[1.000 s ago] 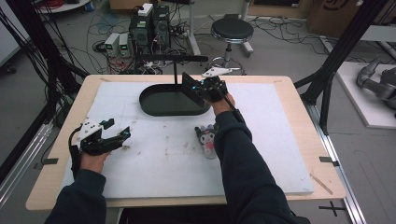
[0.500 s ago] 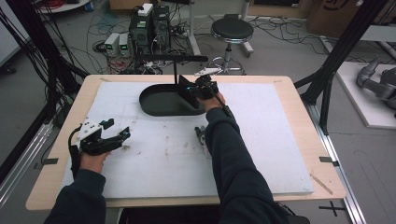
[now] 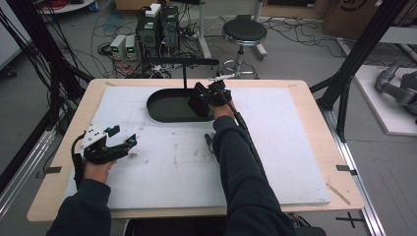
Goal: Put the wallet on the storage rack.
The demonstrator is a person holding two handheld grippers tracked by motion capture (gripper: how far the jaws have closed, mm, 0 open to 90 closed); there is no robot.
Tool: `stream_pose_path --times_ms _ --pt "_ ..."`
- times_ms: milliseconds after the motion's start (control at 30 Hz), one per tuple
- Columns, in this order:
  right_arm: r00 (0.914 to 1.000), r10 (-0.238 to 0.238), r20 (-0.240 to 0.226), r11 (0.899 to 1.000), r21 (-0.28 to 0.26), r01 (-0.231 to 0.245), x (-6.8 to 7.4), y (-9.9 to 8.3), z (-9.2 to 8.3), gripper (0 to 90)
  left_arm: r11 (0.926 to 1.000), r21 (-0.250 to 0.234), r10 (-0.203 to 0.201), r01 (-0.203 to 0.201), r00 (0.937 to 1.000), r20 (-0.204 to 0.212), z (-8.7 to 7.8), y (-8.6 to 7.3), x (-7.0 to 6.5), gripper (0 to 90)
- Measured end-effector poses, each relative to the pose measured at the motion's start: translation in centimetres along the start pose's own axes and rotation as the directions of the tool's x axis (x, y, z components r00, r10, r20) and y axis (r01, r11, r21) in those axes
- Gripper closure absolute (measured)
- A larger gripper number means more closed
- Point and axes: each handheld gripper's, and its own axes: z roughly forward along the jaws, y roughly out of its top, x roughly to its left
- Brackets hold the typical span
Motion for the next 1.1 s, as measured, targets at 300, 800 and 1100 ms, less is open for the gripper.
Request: stream_pose_path --times_ms 300,800,1100 --pt "0.9953 -0.018 0.095 0.992 0.123 0.006 -0.8 -0.5 0.3 53.0 1.0 0.004 -0.002 0.002 1.0 0.001 0.0 0.0 -0.1 25.8" --pt "0.9996 0.021 -0.017 0.994 0.11 -0.019 -0.6 -1.1 1.6 24.9 1.0 0.003 -0.002 0.002 1.0 -0.001 0.1 0.0 -0.2 25.9" --pt "0.9995 0.008 0.03 0.998 0.063 -0.01 -1.5 -0.4 0.0 29.8 1.0 0.002 -0.003 0.003 1.0 -0.002 0.0 0.0 -0.1 25.9"
